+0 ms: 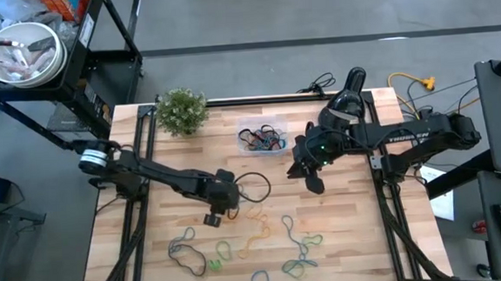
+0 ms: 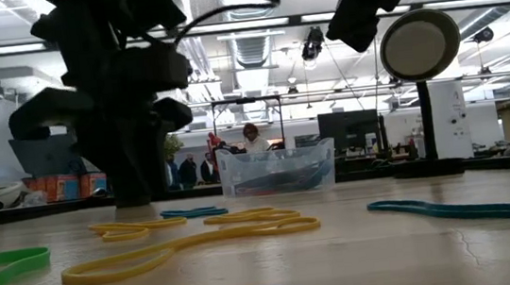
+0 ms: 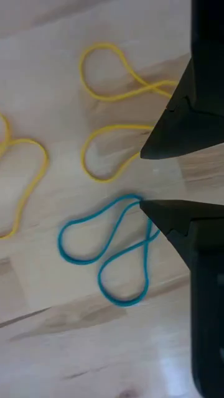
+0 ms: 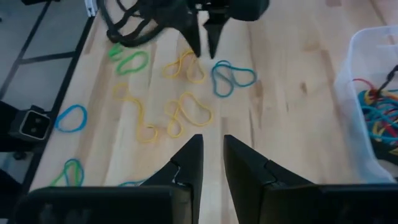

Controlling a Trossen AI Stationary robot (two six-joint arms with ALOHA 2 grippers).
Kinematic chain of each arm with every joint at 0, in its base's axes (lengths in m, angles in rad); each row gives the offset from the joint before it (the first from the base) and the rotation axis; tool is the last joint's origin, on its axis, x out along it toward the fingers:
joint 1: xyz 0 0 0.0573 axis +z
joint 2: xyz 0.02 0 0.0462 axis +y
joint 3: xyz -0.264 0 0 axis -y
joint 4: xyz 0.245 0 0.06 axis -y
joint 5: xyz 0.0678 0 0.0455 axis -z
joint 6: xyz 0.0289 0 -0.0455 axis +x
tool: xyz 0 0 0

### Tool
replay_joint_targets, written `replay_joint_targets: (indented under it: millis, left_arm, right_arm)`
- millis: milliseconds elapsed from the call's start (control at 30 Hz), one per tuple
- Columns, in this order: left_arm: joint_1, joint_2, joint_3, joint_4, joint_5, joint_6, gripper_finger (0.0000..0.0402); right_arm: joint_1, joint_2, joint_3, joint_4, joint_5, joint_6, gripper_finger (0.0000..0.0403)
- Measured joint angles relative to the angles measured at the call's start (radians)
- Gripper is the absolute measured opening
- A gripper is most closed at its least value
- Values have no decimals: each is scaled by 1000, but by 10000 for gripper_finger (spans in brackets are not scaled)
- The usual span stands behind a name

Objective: Pick and place rubber bands into bin
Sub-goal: Put the blue rubberband into the transparent bin

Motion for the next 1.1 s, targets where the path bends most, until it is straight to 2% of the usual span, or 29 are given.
replay_joint_targets:
  millis: [467, 700, 1100]
  left_arm:
    - [59, 51, 10, 3, -1, 59, 100]
    - [77, 81, 10, 6, 52, 112, 100]
    - [84, 103, 32, 1, 45, 114, 91]
  right_arm:
    - [73, 0, -4, 1, 35, 75, 59]
    - [109, 0, -4, 2, 81, 90, 59]
    - [117, 0, -11, 2, 113, 115, 59]
